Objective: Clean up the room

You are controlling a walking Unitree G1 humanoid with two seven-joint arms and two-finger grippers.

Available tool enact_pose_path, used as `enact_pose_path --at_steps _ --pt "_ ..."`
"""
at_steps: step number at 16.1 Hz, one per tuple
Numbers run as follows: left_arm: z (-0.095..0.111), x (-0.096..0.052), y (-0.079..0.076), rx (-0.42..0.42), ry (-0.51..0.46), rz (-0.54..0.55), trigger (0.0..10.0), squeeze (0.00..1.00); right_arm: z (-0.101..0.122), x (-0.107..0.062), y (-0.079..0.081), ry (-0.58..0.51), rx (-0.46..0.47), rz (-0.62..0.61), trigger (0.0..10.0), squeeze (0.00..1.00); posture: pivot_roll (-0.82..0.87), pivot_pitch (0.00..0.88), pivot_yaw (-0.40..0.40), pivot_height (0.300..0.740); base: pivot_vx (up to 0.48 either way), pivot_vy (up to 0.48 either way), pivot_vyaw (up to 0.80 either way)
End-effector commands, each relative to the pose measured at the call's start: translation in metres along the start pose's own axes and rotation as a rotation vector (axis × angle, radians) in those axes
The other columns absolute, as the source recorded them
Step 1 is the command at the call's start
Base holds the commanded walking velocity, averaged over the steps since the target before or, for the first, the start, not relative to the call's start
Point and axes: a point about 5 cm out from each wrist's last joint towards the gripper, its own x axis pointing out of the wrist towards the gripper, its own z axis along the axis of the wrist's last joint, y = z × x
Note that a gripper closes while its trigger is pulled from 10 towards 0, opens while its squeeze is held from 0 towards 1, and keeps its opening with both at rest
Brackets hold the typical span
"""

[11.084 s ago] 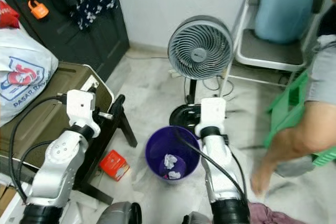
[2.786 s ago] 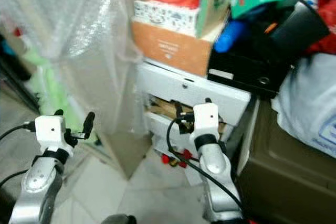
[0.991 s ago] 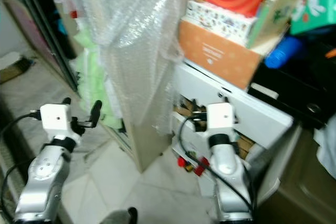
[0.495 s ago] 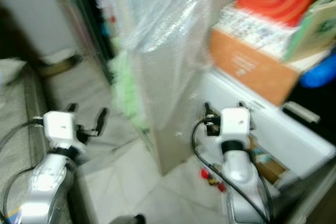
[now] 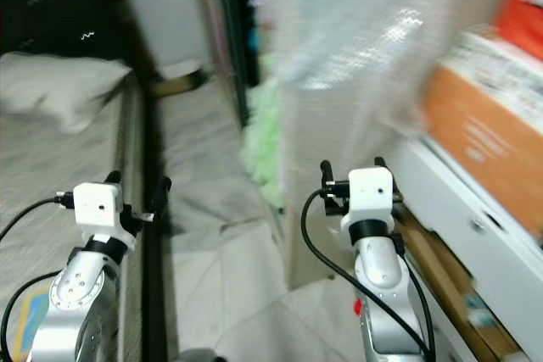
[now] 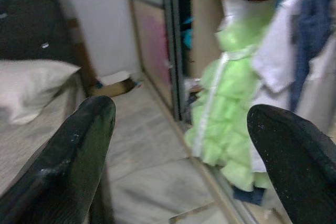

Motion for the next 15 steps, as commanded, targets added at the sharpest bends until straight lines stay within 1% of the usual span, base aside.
enact_pose_path --at_steps 1,4,7,15 --pt "0.0008 0.0003 0.0061 0.01 0.004 0.027 10.0 0.0 0.0024 0.0049 0.0128 -0.009 0.008 0.063 10.0 0.0 0.0 0.0 0.006 0.74 0.0 0.0 0.79" --pt "0.0023 0.0013 0.0035 0.01 -0.004 0.033 10.0 0.0 0.0017 0.0078 0.0143 -0.008 0.004 0.083 10.0 0.0 0.01 0.0 -0.014 0.74 0.0 0.0 0.79" --pt "0.0052 -0.0007 -0.0012 0.005 -0.021 0.048 10.0 0.0 0.0009 0.0107 0.0135 -0.004 -0.008 0.108 10.0 0.0 0.02 0.0 -0.042 0.74 0.0 0.0 0.79" --pt "0.0066 0.0023 -0.0013 0.038 -0.02 0.037 10.0 0.0 0.0006 0.0114 0.0192 -0.005 0.007 0.12 10.0 0.0 0.01 0.0 -0.016 0.74 0.0 0.0 0.8"
